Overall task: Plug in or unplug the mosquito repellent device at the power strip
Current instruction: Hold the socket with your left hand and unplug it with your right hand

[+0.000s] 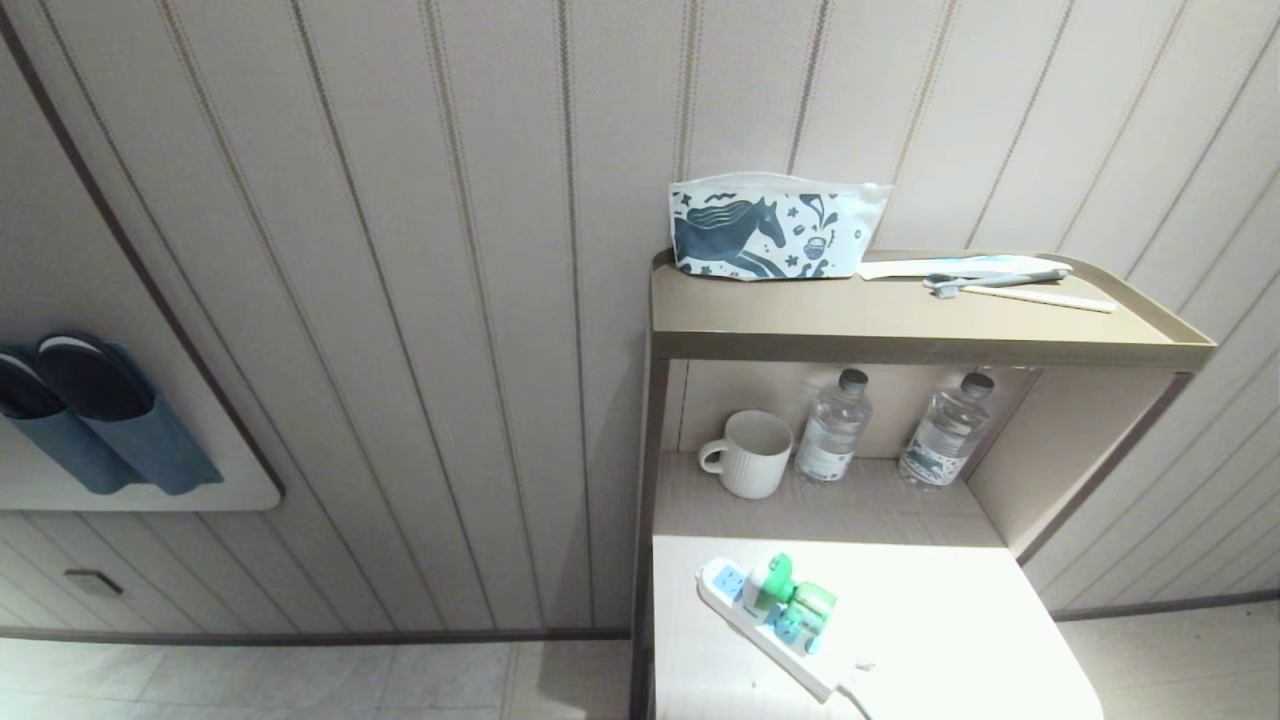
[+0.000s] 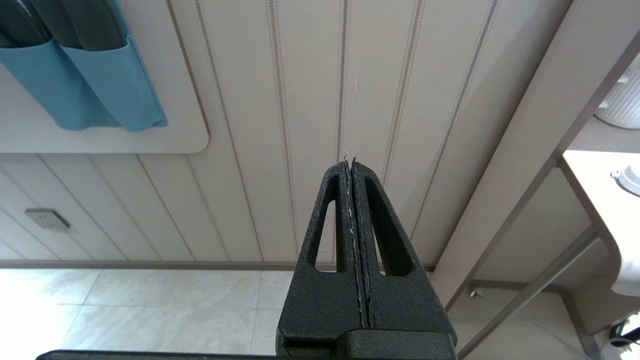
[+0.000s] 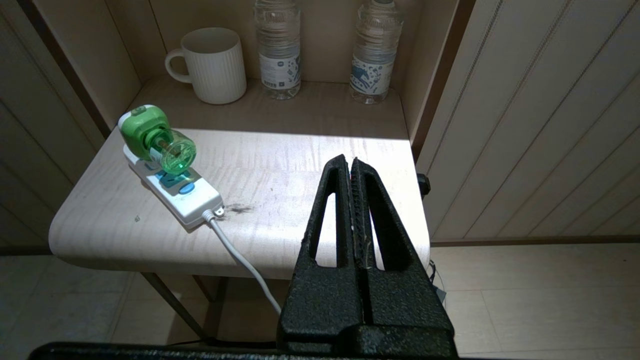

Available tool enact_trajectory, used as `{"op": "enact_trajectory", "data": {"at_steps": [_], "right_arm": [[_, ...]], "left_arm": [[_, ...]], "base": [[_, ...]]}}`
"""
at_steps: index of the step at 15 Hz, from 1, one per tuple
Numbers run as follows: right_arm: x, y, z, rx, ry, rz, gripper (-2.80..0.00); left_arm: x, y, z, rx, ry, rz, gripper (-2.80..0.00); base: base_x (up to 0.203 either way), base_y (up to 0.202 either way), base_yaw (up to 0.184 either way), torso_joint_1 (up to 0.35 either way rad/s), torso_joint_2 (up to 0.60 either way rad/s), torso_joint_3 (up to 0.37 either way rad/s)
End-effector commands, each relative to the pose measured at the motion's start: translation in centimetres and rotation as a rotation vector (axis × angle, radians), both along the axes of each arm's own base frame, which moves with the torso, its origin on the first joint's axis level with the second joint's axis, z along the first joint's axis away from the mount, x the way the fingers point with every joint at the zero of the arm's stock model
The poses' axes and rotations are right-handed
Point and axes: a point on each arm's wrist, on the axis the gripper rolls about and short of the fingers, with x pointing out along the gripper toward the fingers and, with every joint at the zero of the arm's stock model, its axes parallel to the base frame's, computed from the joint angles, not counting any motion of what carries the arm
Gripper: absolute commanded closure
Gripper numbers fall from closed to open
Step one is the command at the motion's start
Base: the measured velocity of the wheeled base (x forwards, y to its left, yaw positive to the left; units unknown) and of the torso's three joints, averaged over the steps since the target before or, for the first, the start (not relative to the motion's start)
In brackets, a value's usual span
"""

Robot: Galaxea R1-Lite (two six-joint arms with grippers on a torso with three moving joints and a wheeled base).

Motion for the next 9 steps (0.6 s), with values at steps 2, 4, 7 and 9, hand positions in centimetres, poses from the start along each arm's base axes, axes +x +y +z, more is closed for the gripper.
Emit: {"op": "enact_trajectory", "data": {"at_steps": [2,4,7,9], "right_arm": [[0.01,0.00,0.00,0.000,0.002,0.000,0.00],[0.01,0.00,0.00,-0.001,0.002,0.001,0.00],[0.01,0.01,0.02,-0.002,0.000,0.003,0.00],[-0.11,0.02,0.36,-0.015,-0.011,0.011,0.00]], "left_arm": [[0.00,0.00,0.00,0.000,0.000,0.000,0.00],[0.00,0.00,0.00,0.000,0.000,0.000,0.00],[0.00,0.00,0.00,0.000,0.000,0.000,0.00],[0.00,0.00,0.00,0.000,0.000,0.001,0.00]], "base": [[0.000,0.000,0.000,0.000,0.00,0.000],[0.000,0.000,0.000,0.000,0.00,0.000],[0.000,0.000,0.000,0.000,0.00,0.000],[0.000,0.000,0.000,0.000,0.00,0.000]]}}
